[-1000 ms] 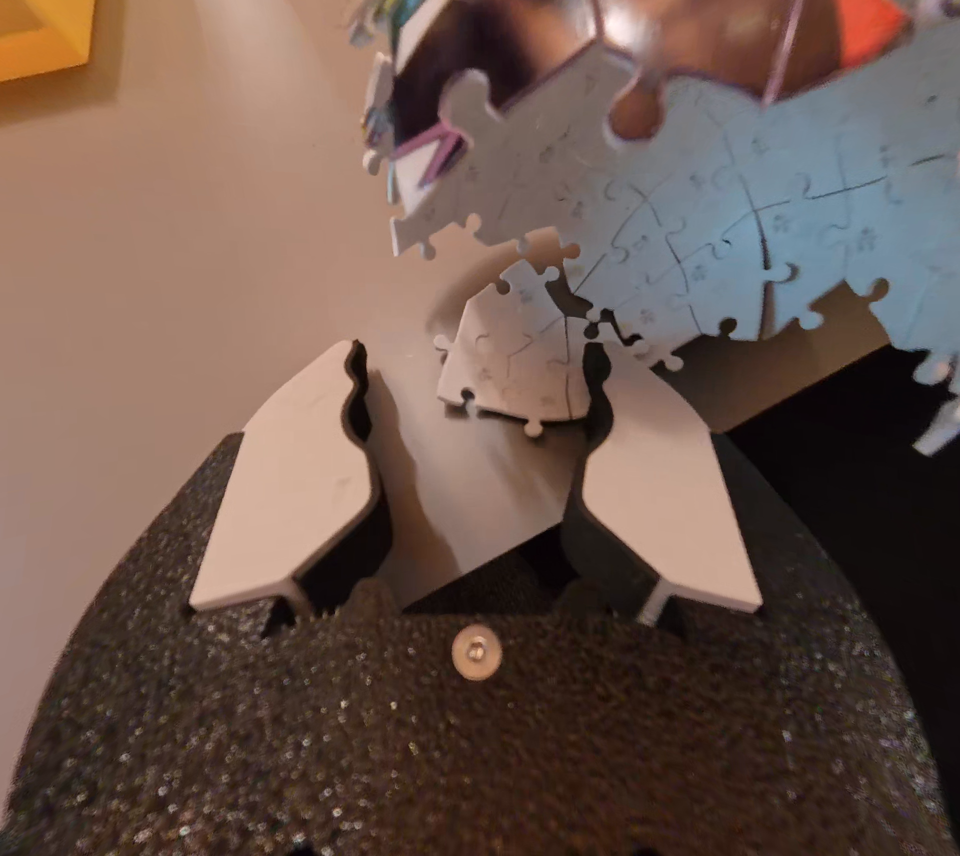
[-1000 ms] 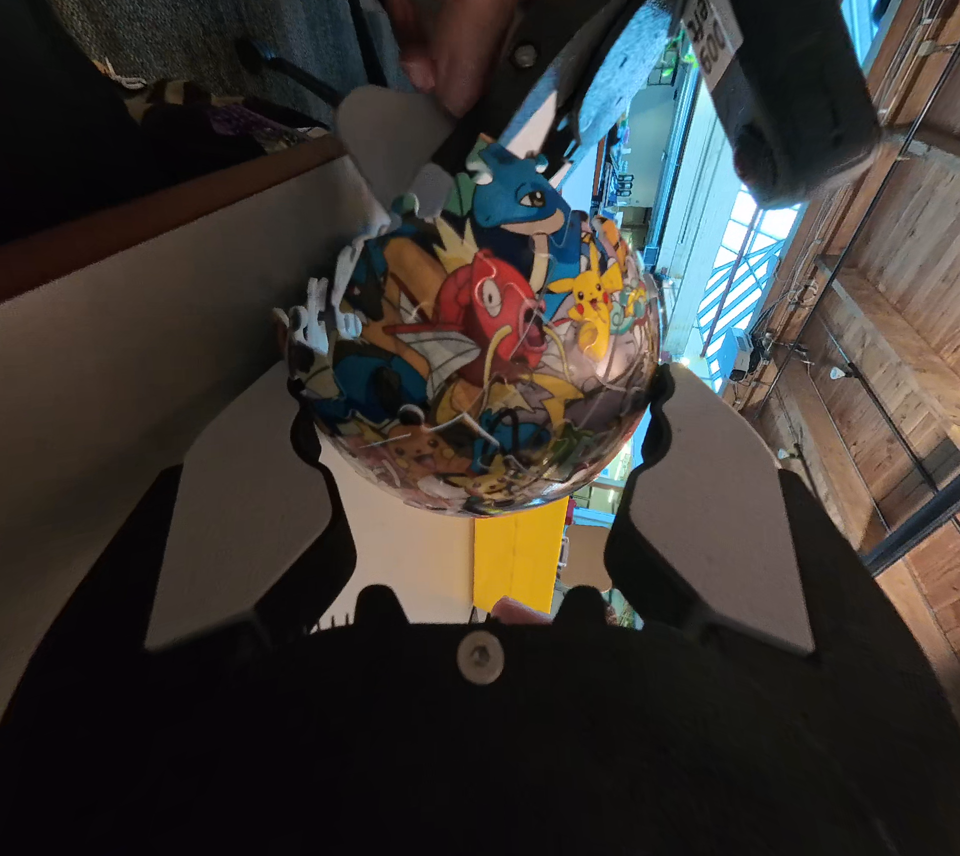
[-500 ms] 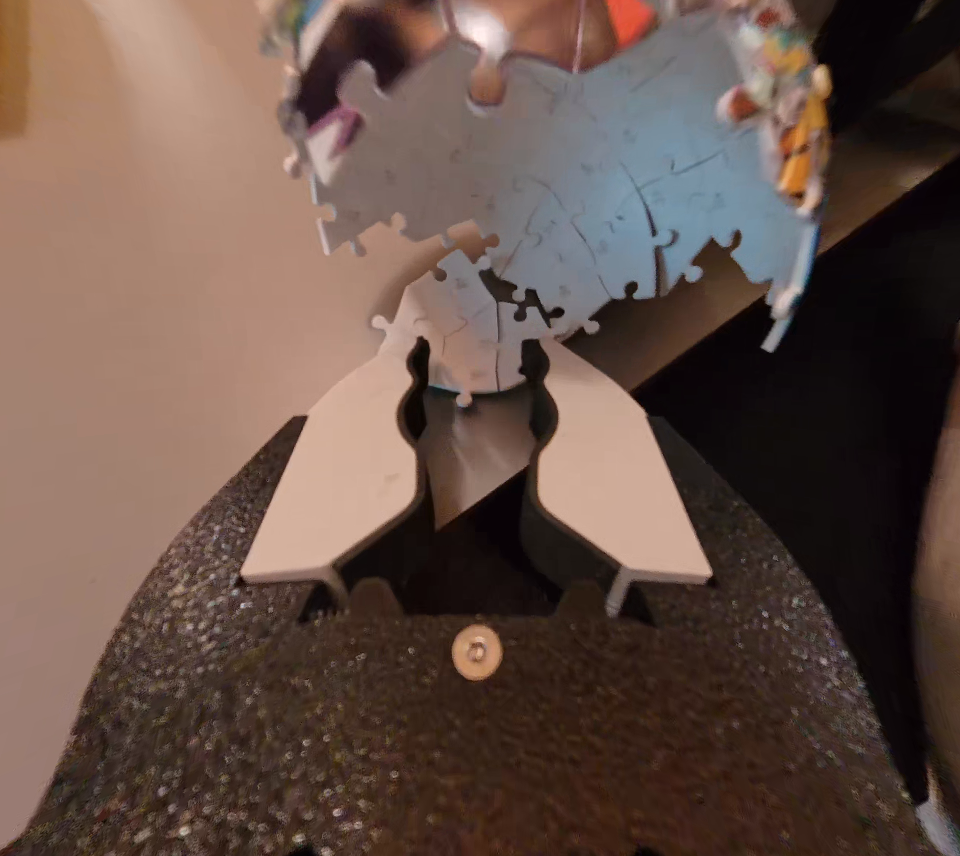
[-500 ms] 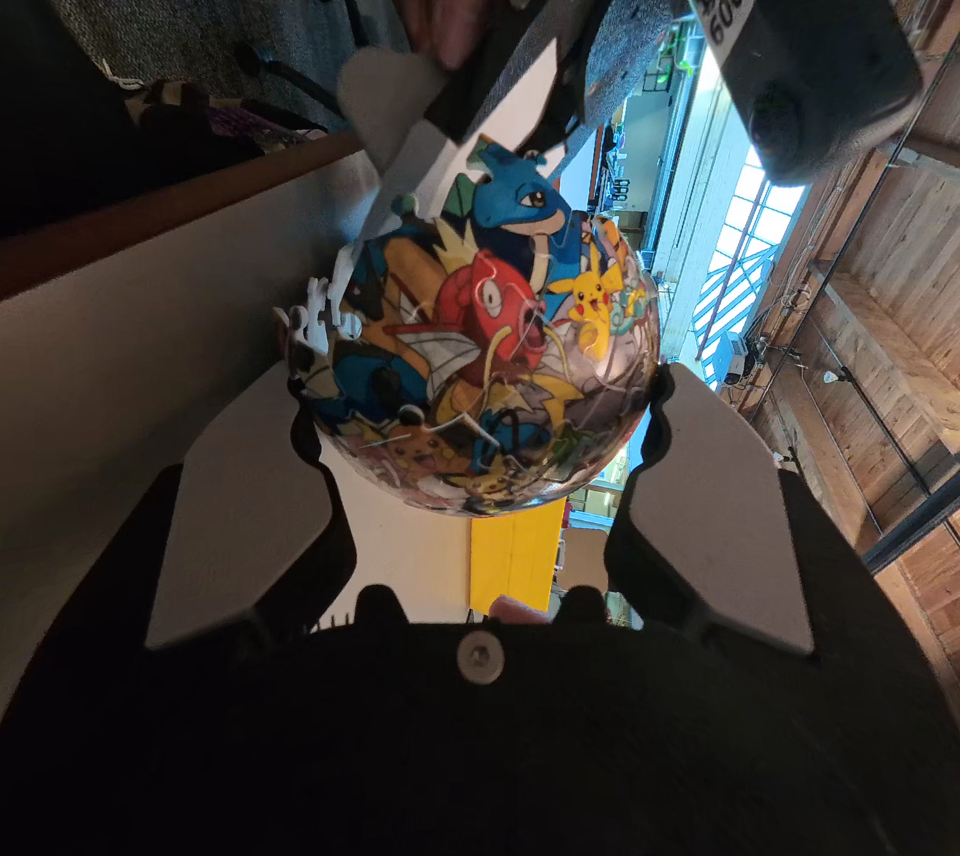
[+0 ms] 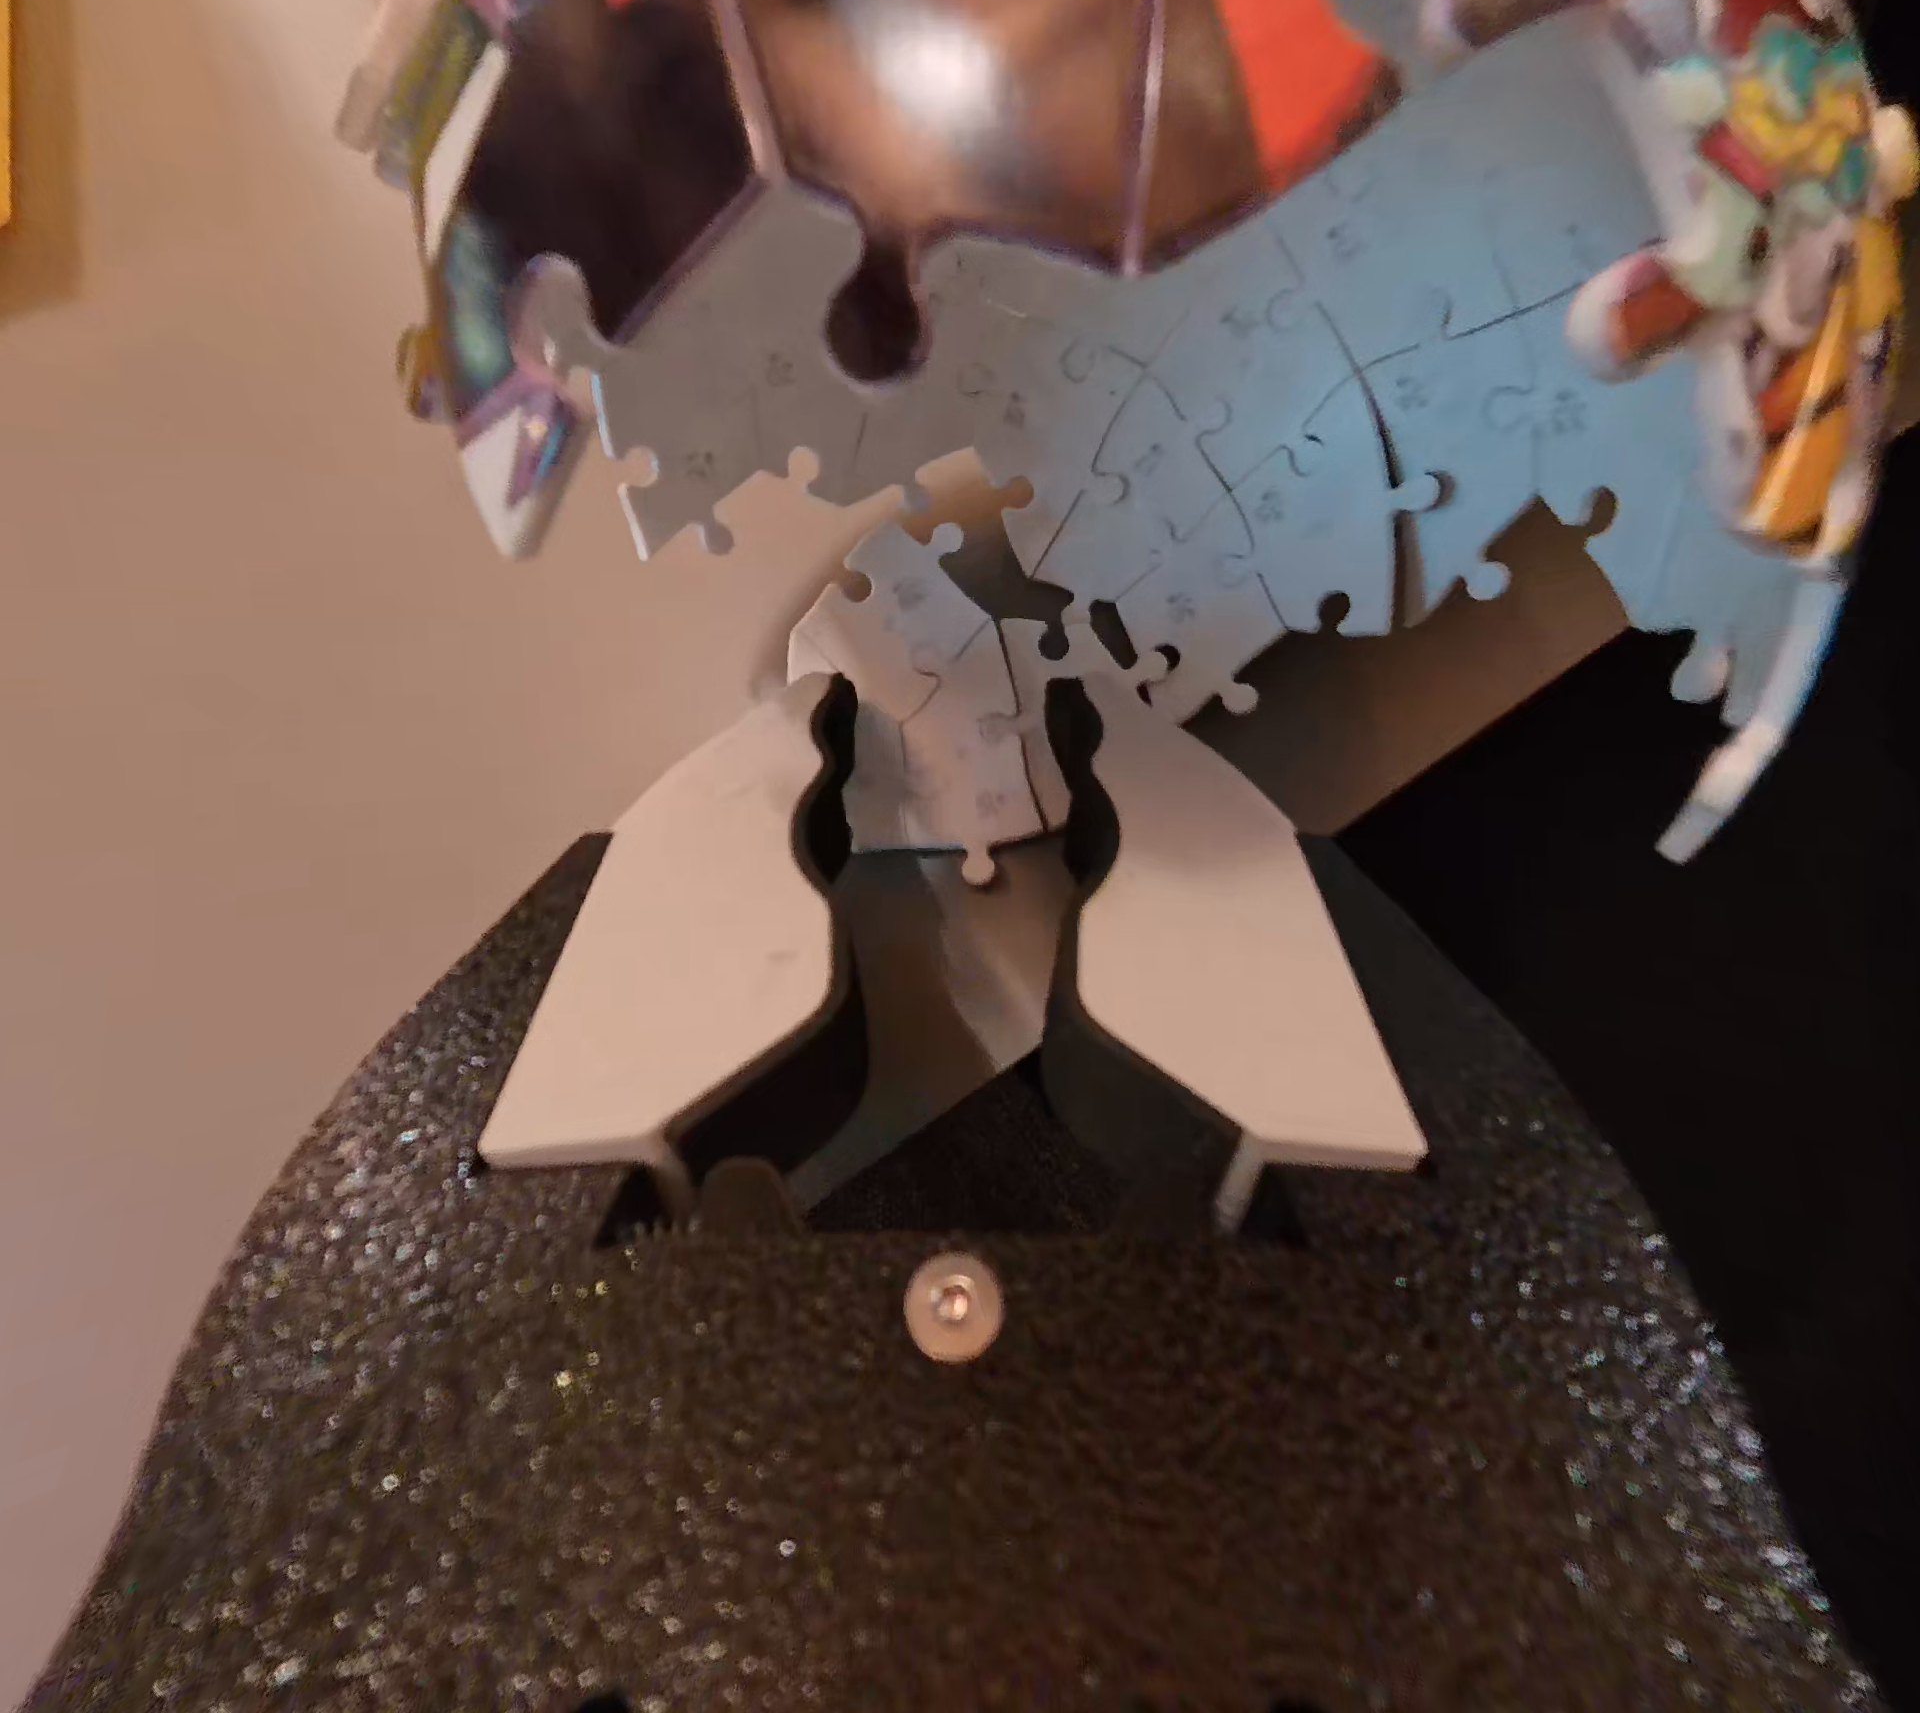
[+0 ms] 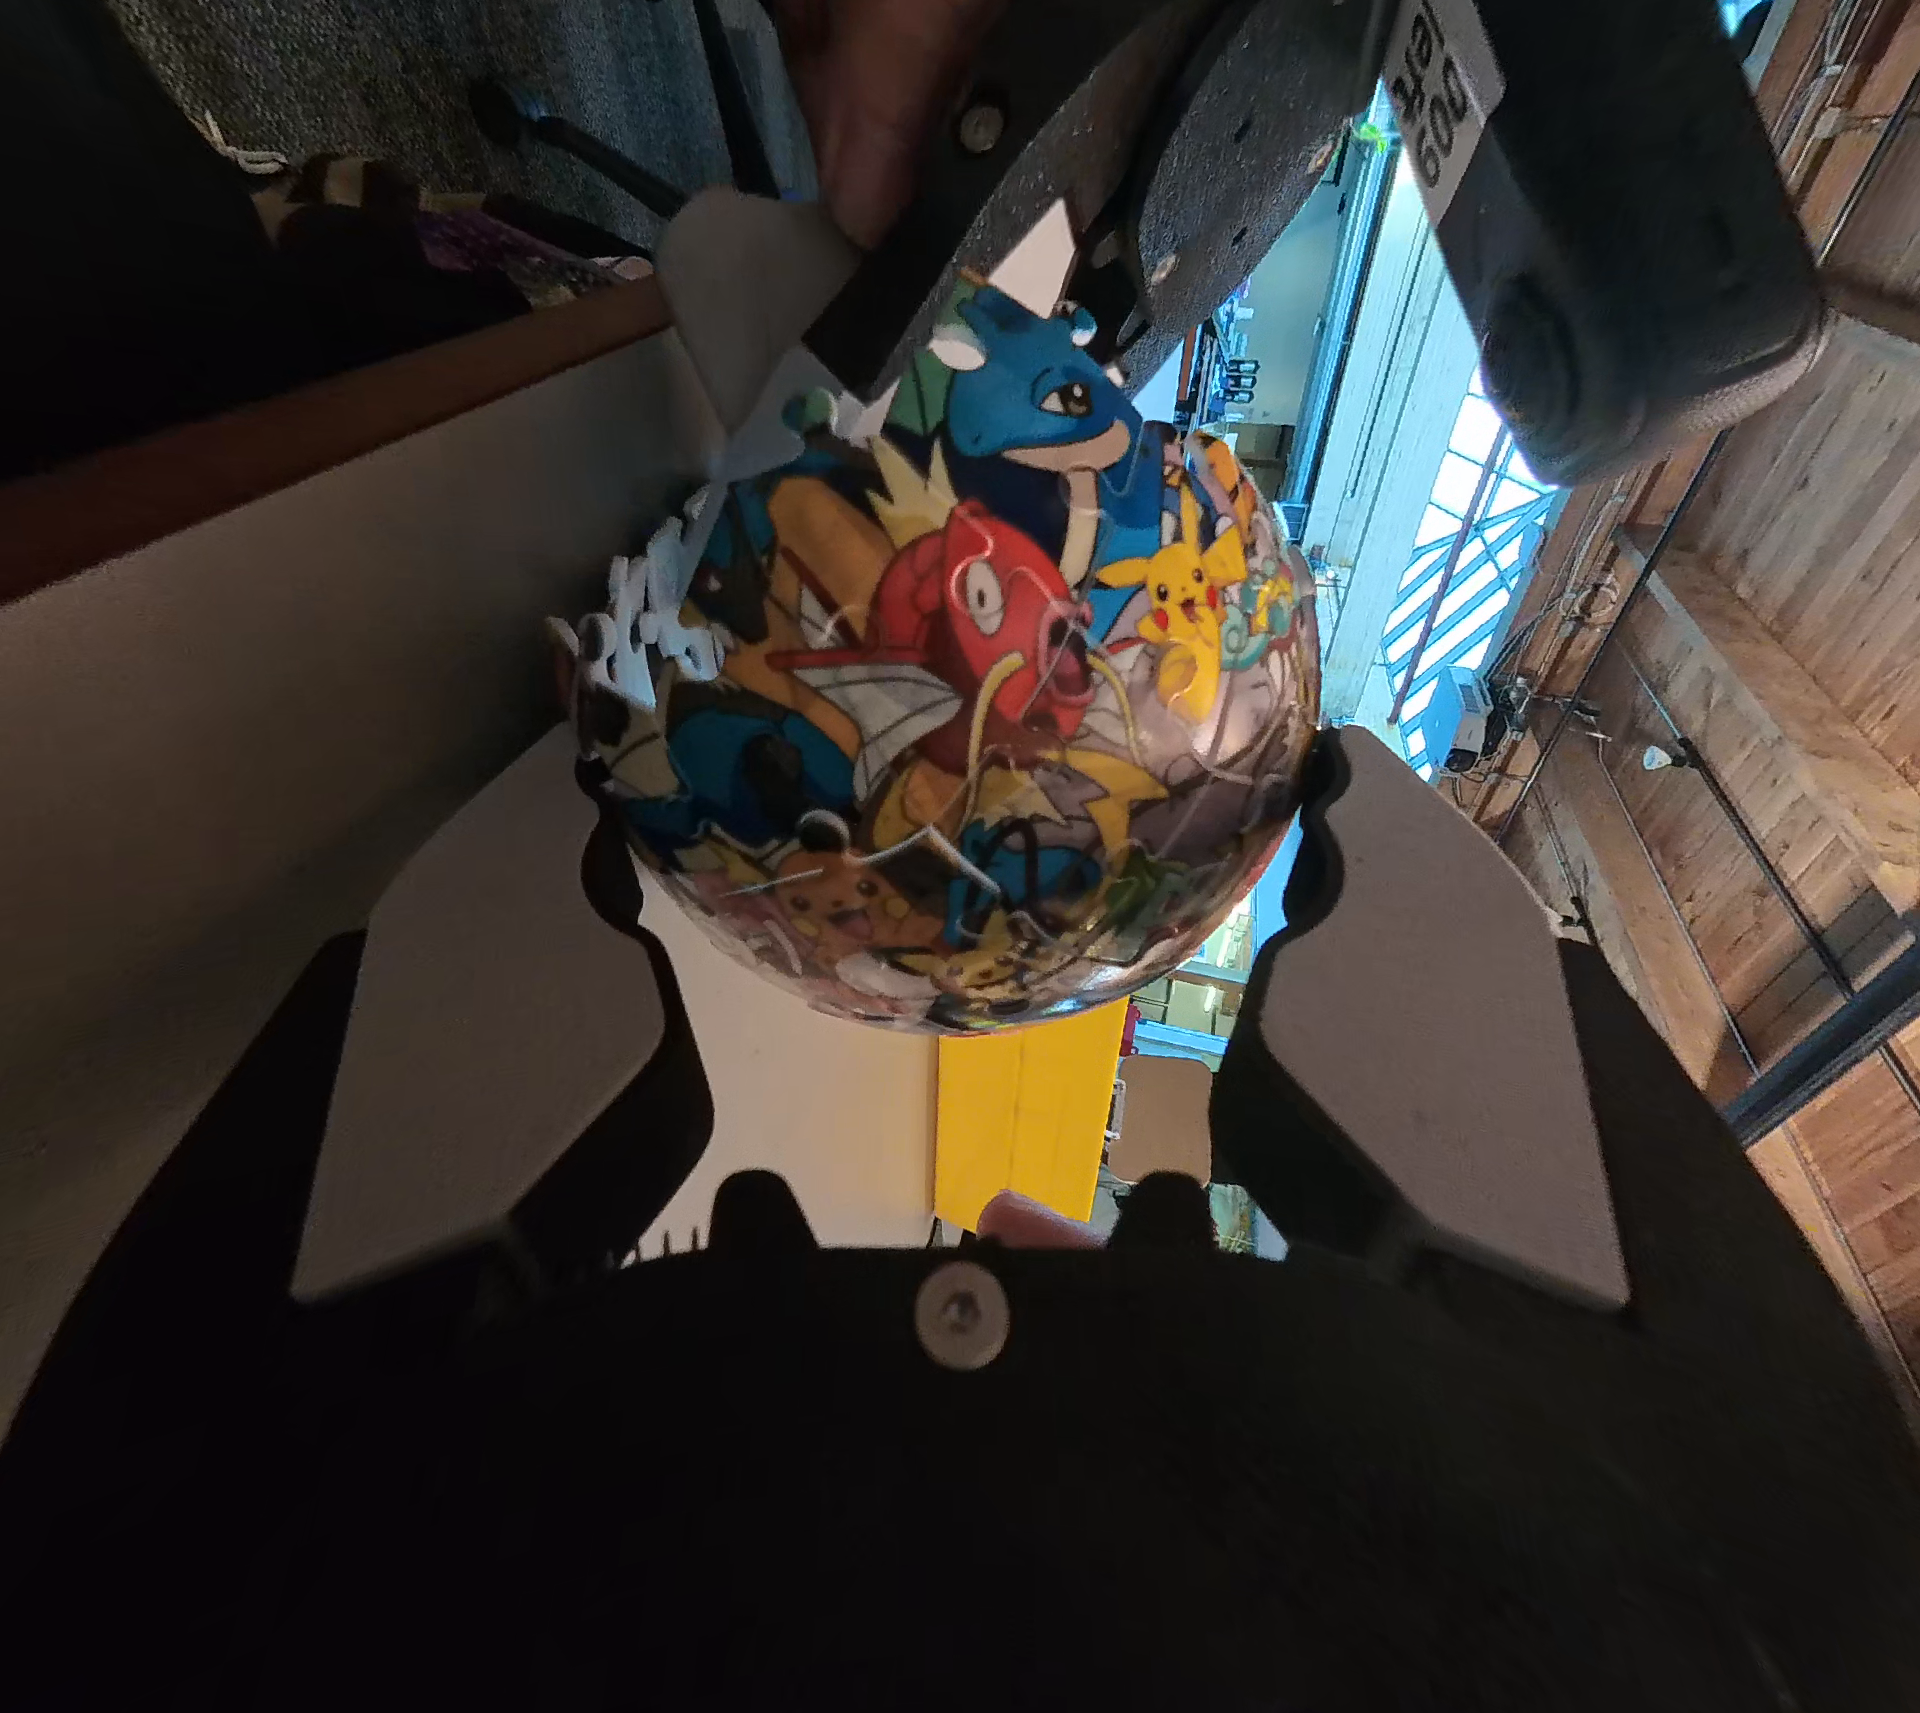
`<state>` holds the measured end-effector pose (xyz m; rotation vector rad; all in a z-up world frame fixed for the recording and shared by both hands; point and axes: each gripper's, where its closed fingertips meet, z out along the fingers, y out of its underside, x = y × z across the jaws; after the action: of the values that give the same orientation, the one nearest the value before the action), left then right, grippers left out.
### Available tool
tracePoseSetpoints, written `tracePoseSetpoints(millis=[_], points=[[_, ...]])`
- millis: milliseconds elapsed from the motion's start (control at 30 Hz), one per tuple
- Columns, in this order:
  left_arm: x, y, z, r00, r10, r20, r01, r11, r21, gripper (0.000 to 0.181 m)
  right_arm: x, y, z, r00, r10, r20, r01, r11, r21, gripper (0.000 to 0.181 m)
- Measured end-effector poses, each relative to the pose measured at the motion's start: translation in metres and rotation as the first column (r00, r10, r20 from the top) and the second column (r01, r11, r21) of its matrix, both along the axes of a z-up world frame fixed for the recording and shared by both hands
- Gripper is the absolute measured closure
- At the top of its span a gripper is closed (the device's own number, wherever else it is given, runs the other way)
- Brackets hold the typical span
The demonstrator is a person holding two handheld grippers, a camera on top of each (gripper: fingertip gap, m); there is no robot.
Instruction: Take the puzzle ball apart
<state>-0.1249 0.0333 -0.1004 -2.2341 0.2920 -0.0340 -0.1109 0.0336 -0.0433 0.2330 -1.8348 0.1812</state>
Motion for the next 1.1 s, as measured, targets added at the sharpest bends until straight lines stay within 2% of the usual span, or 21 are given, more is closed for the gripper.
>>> tracePoseSetpoints(millis=[133,233,333,433,500,633,1033,1100], points=[[0.0,0.002,0.004,0.999,-0.004,0.042,0.003,1.0,0.021,0.137,0.0,0.0,0.0,1.0,0.0,0.0,0.0,1.0,0.002,0.058],[-0.022,0.003,0.014,0.994,0.107,0.034,-0.109,0.992,0.069,0.139,0.0,0.0,0.0,1.0,0.0,-0.001,0.0,1.0,0.006,0.058],[-0.039,0.005,0.023,0.977,0.208,0.057,-0.213,0.971,0.107,0.114,0.0,-0.001,0.0,1.0,0.0,0.0,0.0,1.0,0.004,0.058],[-0.056,0.001,0.018,0.952,0.306,0.024,-0.306,0.948,0.083,0.085,0.001,-0.001,0.0,1.0,0.0,-0.001,0.0,1.0,0.002,0.058],[-0.063,-0.001,0.011,0.938,0.345,0.021,-0.345,0.937,0.044,0.082,0.001,-0.001,0.001,1.0,0.0,-0.001,0.0,1.0,0.002,0.058],[-0.063,0.002,0.001,0.939,0.343,0.009,-0.343,0.939,-0.006,0.077,0.001,-0.001,0.001,1.0,0.001,-0.002,-0.001,1.0,0.0,0.058],[-0.055,0.009,-0.004,0.958,0.284,0.027,-0.282,0.958,-0.044,0.063,0.001,0.0,0.001,1.0,0.002,0.003,-0.002,1.0,-0.017,0.058],[-0.059,0.004,0.0,0.954,0.299,0.016,-0.298,0.954,-0.035,0.071,0.001,-0.001,0.001,1.0,0.003,0.001,-0.003,1.0,-0.016,0.058]])
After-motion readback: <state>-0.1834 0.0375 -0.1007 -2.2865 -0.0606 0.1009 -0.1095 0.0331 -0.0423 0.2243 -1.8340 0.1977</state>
